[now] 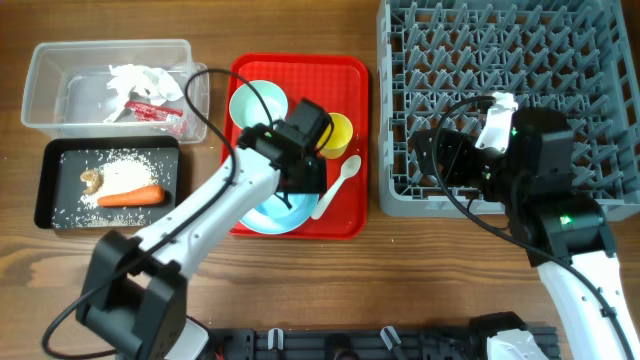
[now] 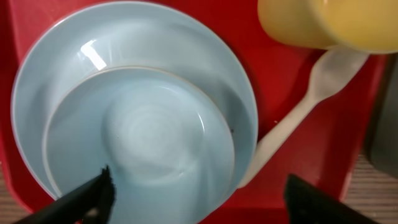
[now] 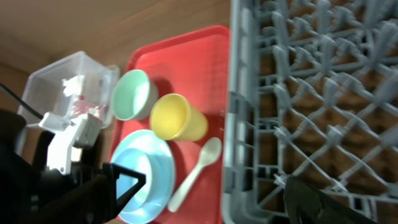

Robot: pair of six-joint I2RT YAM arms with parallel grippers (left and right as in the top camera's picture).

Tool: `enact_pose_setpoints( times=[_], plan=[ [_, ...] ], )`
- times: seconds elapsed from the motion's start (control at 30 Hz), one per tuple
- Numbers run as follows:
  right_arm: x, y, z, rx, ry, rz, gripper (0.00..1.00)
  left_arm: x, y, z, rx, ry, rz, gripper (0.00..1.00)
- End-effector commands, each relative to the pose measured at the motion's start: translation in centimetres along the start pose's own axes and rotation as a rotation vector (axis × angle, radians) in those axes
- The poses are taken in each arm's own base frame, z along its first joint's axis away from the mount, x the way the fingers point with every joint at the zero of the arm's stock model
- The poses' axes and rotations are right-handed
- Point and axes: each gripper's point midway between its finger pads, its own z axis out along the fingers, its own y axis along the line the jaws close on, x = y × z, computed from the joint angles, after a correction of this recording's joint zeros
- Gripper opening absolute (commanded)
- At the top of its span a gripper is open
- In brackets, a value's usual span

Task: Sort waste into correct bins and load items into the dishwasher rack
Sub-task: 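Set the empty white bowl down on the blue plate with the left gripper, then reach the right gripper to the yellow cup and grasp it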

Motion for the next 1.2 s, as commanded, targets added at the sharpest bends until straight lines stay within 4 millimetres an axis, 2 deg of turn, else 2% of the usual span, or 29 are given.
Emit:
enact_pose_setpoints(
  times=[0.0,0.07,0.13,0.2,0.27,0.33,0.5,0.57,0.67,0.7,0.77,0.9,0.93,1.03,1.17],
  plan=[
    [-2.8,4.4,-0.8,-0.055,-0.03,-0.068,0.98,-5.1,0.5,-7.0,0.095,-0.211,-0.086,1.0],
    [-3.9,7.1,0.1,-0.092,-0.016,-0.127,0.99,-6.7,1.9,-9.0,0.123,-0.288,-0.139,1.0],
    [-4.7,7.7,2.6,-0.069,0.01,-0.155,1.0,-7.8,3.5,-10.0,0.124,-0.329,-0.187,1.0],
    [-4.5,7.2,6.5,-0.044,0.054,-0.16,0.99,-8.2,5.2,-9.7,0.102,-0.327,-0.229,1.0],
    [-3.1,5.7,11.0,-0.006,0.129,-0.147,0.9,-8.3,6.5,-9.5,0.081,-0.318,-0.254,1.0],
    [-1.6,4.7,14.2,0.015,0.185,-0.144,0.85,-8.6,8.0,-9.5,0.068,-0.318,-0.305,1.0],
    [2.2,2.1,19.7,0.099,0.293,-0.171,0.82,-9.2,10.6,-9.4,0.093,-0.306,-0.427,1.0],
    [3.1,2.0,20.9,0.096,0.314,-0.178,0.76,-9.3,10.5,-9.4,0.094,-0.309,-0.426,1.0],
    [4.2,2.2,22.1,0.092,0.33,-0.192,0.6,-9.3,10.5,-9.3,0.093,-0.307,-0.426,1.0],
    [4.4,2.2,22.3,0.093,0.335,-0.194,0.47,-9.3,10.6,-9.3,0.093,-0.306,-0.427,1.0],
    [4.7,1.8,22.6,0.103,0.341,-0.193,0.33,-9.3,10.6,-9.3,0.093,-0.306,-0.427,1.0],
    [6.4,0.0,24.2,0.147,0.388,-0.187,0.33,-9.3,10.6,-9.2,0.092,-0.303,-0.426,1.0],
    [6.6,-0.1,24.4,0.15,0.394,-0.182,0.3,-9.3,10.6,-9.2,0.091,-0.302,-0.426,1.0],
    [6.3,0.1,24.2,0.145,0.383,-0.184,0.12,-9.2,10.6,-9.2,0.09,-0.299,-0.426,1.0],
    [5.5,0.7,23.5,0.134,0.364,-0.186,0.08,-9.2,10.6,-9.1,0.089,-0.298,-0.426,1.0]
  ],
)
